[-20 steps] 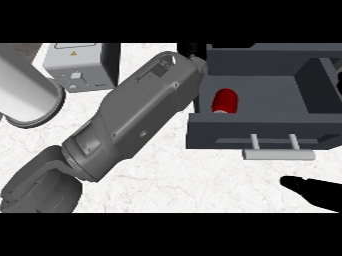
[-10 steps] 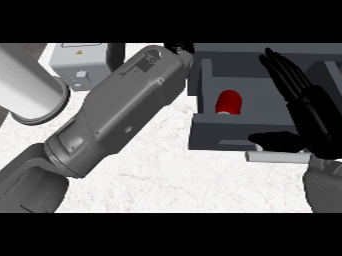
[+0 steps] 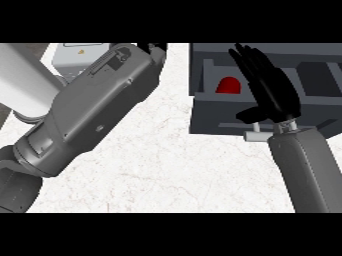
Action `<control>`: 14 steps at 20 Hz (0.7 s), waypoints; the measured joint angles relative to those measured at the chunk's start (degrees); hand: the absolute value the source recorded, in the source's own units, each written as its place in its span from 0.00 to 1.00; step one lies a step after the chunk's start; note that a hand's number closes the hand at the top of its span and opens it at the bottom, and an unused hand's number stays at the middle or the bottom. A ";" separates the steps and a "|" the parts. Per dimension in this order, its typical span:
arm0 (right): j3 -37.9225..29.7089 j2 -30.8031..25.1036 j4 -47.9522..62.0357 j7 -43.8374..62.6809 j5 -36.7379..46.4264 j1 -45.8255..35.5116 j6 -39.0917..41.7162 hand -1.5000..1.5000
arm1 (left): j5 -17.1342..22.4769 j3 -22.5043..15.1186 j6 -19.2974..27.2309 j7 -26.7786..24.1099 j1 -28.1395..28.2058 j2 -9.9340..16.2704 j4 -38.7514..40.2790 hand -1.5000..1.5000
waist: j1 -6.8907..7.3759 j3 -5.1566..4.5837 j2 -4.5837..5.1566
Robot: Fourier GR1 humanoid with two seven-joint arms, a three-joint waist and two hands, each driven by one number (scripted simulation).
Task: Pick up the can, place it into the drawer and close the drawer
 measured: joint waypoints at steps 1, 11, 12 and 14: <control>-0.23 0.29 3.03 -0.15 0.77 -1.33 -1.57 0.00 | -0.21 0.16 0.11 0.41 0.46 0.57 -0.87 0.00 | 0.07 0.00 0.03; -3.21 0.53 28.07 -1.88 8.09 -11.65 -18.35 0.00 | -2.94 0.04 0.48 4.92 5.48 6.94 -10.01 0.00 | 0.73 -0.73 -0.51; -3.57 0.52 29.88 -2.16 8.51 -12.53 -20.00 0.00 | -3.17 -0.05 0.96 5.67 5.43 7.03 -10.69 0.00 | 0.75 -0.82 -0.58; -4.21 0.50 33.25 -2.43 9.23 -14.46 -22.39 0.00 | -3.70 0.13 1.08 6.02 6.50 7.76 -12.05 0.00 | 0.66 -0.87 -0.60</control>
